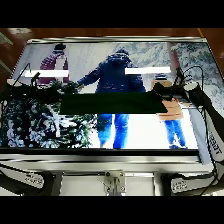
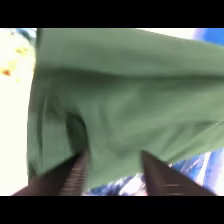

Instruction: Fold the shirts.

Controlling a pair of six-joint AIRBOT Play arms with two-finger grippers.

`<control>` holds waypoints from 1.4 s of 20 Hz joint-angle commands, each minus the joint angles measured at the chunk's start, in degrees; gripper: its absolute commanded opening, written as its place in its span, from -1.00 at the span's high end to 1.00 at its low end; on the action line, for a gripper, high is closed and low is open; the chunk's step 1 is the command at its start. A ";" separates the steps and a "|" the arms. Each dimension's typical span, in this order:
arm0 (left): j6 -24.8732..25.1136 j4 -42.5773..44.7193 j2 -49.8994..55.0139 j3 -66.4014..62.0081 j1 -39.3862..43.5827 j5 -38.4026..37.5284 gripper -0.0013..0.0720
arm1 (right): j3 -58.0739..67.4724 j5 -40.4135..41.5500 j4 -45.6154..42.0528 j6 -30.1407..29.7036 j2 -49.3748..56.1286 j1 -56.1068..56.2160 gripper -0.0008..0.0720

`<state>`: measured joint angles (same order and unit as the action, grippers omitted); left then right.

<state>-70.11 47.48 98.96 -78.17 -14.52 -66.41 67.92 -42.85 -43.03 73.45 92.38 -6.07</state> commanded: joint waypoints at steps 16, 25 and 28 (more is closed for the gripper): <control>-4.72 -0.61 -2.32 -14.91 -2.21 -21.14 -0.60 | 1.70 -12.66 1.46 4.15 9.27 -8.98 -0.87; -4.11 -5.53 -2.54 -14.91 3.65 -17.46 0.25 | 1.70 -13.14 6.54 3.13 8.31 -7.41 0.75; -4.09 -5.53 -1.84 -14.78 8.96 -11.56 0.72 | 1.70 -14.62 6.43 2.75 1.49 -8.04 0.76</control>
<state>-74.28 42.37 96.66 -93.01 -9.58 -83.00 69.56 -56.18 -37.36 76.86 98.41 -13.67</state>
